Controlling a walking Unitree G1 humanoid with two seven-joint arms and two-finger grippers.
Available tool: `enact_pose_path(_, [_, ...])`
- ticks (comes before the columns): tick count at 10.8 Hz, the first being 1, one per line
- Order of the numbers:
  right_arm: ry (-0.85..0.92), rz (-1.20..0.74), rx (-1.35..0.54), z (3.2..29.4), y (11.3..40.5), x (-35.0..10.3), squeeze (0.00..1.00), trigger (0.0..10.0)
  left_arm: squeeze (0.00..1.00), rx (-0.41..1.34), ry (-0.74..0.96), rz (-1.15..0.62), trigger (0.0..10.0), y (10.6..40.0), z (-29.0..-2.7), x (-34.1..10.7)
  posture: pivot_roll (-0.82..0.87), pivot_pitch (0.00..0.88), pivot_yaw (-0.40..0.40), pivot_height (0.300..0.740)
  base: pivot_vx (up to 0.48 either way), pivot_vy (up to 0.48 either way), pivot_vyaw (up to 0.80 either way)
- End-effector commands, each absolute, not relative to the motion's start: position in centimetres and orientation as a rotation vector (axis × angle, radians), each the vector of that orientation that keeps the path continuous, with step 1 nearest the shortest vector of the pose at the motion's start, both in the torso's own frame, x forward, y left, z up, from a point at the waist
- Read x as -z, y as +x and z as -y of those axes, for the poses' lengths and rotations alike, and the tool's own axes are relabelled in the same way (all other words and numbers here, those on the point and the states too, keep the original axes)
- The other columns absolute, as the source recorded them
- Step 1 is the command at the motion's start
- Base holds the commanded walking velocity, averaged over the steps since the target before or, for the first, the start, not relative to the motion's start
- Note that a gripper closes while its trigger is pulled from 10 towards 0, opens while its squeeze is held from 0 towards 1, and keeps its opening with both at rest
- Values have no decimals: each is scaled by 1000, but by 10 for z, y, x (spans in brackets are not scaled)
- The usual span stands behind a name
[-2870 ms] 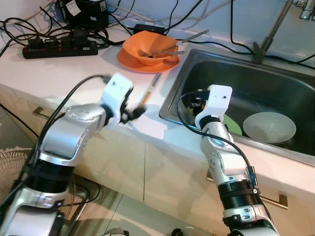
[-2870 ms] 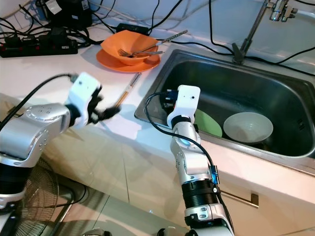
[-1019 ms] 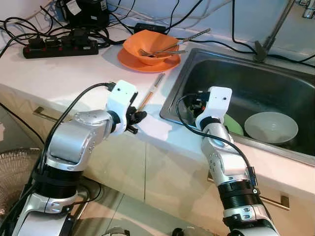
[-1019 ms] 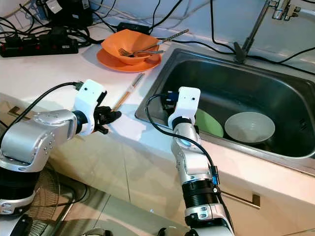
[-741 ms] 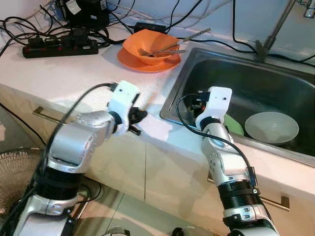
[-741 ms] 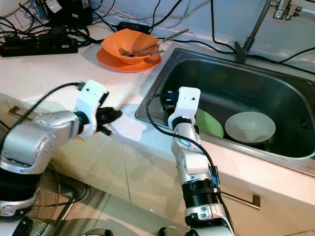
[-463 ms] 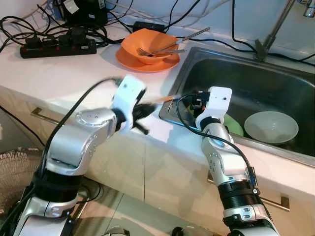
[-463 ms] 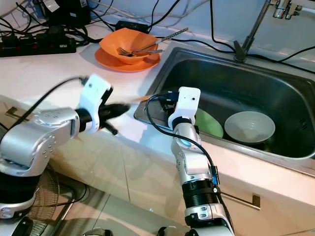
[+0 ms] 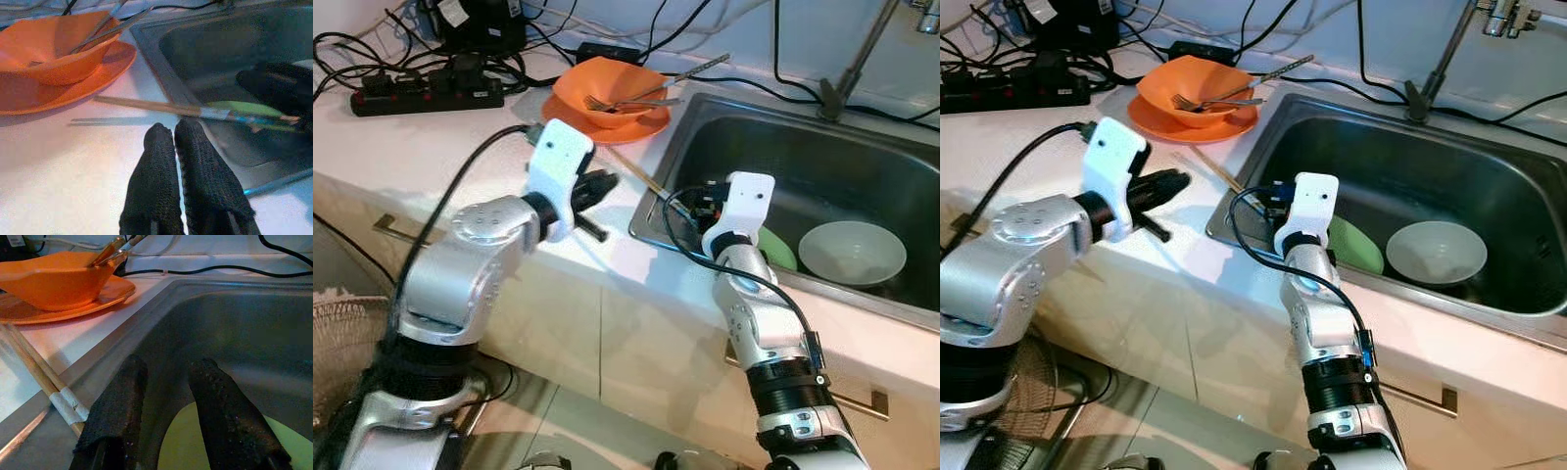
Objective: Kitchen organization
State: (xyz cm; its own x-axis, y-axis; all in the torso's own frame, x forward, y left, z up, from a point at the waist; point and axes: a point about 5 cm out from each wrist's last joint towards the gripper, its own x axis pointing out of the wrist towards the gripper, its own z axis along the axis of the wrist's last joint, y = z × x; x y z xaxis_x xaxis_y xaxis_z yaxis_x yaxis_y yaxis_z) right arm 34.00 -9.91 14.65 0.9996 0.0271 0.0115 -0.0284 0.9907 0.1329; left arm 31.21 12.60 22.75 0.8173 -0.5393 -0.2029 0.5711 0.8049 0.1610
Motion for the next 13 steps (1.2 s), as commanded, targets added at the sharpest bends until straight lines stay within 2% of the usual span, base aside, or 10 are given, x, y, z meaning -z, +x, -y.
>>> enact_pose_path(1, [130, 5, -17, 101, 342, -146, 0, 10000, 0, 593, 235, -167, 10000, 312, -128, -222, 20, 62, -42, 740, 0, 0, 0])
enact_pose_path(4, [128, 6, -15, 102, 341, -146, 0, 10000, 0, 610, 200, -135, 10000, 312, -129, -222, 19, 63, -43, 740, 0, 0, 0])
enact_pose_path(5, [127, 8, -14, 102, 341, -146, 0, 10000, 286, 649, 143, -118, 10000, 311, -133, -224, 19, 63, -43, 740, 0, 0, 0])
enact_pose_path(6, [125, 11, -11, 103, 342, -147, 0, 10000, 1000, 692, 138, -110, 10000, 310, -133, -225, 17, 64, -45, 740, 0, 0, 0])
enact_pose_path(9, [122, 16, -7, 104, 342, -148, 0, 10000, 1000, 688, 155, -98, 10000, 312, -143, -225, 16, 62, -43, 740, 0, 0, 0])
enact_pose_path(11, [107, 34, 29, 117, 346, -154, 0, 10000, 1000, 616, 173, -81, 10000, 320, -141, -224, 12, 61, -48, 740, 0, 0, 0])
enact_pose_path(13, [95, 73, 72, 133, 350, -166, 0, 10000, 1000, 637, 187, -77, 10000, 322, -137, -222, 6, 58, -46, 740, 0, 0, 0])
